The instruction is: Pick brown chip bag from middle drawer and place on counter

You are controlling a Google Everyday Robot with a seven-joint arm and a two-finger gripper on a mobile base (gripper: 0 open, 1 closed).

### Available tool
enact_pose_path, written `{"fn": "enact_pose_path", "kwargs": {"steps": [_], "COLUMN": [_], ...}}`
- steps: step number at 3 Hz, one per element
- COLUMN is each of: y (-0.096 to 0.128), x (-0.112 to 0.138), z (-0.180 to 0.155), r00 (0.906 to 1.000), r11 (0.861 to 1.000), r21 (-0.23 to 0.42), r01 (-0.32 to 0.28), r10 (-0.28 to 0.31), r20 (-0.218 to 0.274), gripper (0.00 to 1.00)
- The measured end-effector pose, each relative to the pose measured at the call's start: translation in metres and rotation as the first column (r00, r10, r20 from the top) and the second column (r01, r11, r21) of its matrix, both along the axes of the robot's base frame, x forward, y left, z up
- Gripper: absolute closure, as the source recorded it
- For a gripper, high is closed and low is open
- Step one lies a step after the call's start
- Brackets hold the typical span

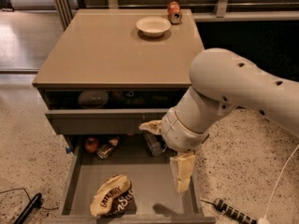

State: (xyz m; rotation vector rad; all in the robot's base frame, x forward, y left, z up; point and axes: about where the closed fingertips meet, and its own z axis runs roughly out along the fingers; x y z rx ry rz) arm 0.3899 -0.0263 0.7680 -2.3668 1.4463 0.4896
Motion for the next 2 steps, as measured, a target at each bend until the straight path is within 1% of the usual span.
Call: {"fn": "enact_pose_path", "kwargs": {"steps": [1, 2], "y": [-0.004, 0.02], "x": [0.001, 0.016], "z": [-0.002, -0.004], "r00": [0.9999, 1.0], "r11": [1.0, 1.0], "r21": [-0.001, 0.024], "r01": [0.012, 0.003], "r10": [-0.012, -0.003], "r20": [-0.002, 0.001], "gripper": [0.0, 0.0]}}
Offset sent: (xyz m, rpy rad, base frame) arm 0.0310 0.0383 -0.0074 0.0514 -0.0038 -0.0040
